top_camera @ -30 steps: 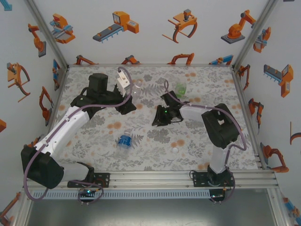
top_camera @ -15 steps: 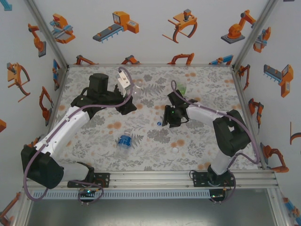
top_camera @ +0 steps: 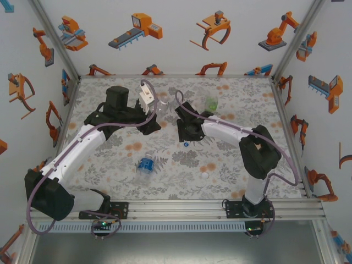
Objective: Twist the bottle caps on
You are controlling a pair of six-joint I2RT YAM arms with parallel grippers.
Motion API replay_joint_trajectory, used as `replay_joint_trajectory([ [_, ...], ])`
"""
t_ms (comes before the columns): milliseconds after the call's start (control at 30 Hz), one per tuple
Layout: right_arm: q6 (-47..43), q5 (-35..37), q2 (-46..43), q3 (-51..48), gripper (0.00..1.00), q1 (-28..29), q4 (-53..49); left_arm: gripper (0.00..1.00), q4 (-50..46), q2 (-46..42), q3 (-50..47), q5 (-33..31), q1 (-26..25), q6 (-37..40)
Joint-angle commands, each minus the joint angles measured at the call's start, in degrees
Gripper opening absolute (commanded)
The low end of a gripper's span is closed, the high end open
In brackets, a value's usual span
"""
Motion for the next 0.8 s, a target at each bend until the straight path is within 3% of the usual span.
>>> replay_joint_trajectory([
  [0,-0.85,1.87,2.89,2.35,0.47,0.47,-2.35,0.07,-1.31,-0.35,0.69,-0.61,-0.53,1.94],
  [767,-0.09,0.55,5.43,1.51,0.38,0.78,-1.58,0.12,-2.99,1.45,2.08,0.66,-0.83,2.11],
])
